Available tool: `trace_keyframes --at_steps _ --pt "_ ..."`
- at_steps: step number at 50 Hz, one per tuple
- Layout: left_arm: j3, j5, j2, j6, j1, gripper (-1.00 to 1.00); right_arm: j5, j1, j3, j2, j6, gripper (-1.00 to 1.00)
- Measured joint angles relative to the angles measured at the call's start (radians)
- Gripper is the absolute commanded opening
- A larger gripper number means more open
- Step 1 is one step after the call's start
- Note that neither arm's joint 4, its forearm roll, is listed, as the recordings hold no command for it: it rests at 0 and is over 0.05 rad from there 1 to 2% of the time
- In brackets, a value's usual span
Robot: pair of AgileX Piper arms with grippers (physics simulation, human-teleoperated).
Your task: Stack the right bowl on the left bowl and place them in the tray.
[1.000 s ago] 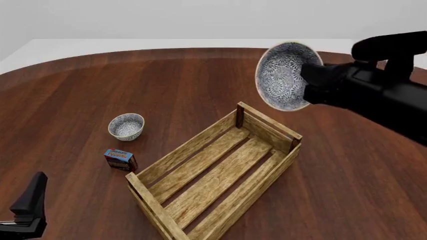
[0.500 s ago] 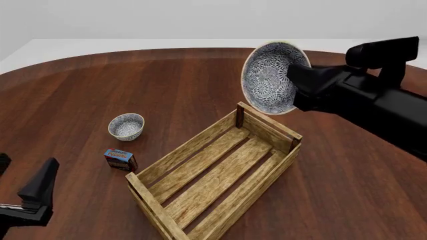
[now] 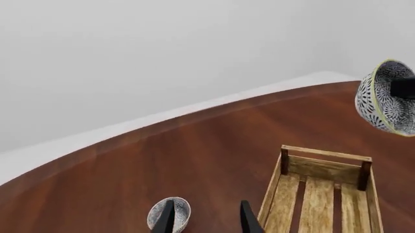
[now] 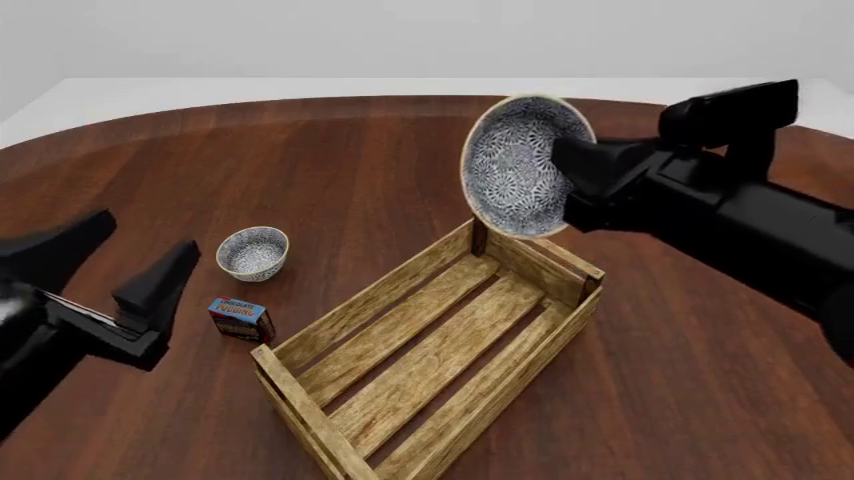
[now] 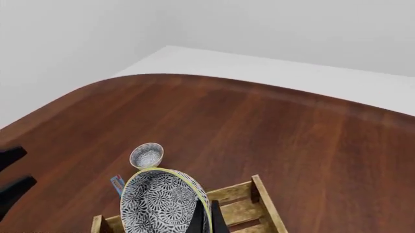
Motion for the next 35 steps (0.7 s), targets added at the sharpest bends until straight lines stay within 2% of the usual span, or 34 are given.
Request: trace_keyframes --at_steps 19,35 --pt "-0.192 -0.087 0.299 0.041 -0.159 1.00 -0.008 0.013 0.004 0.013 -0.001 -1.00" --pt "-0.326 -0.089 0.445 0.029 -0.255 1.00 -0.015 0.023 0.007 0.030 -0.003 -1.00"
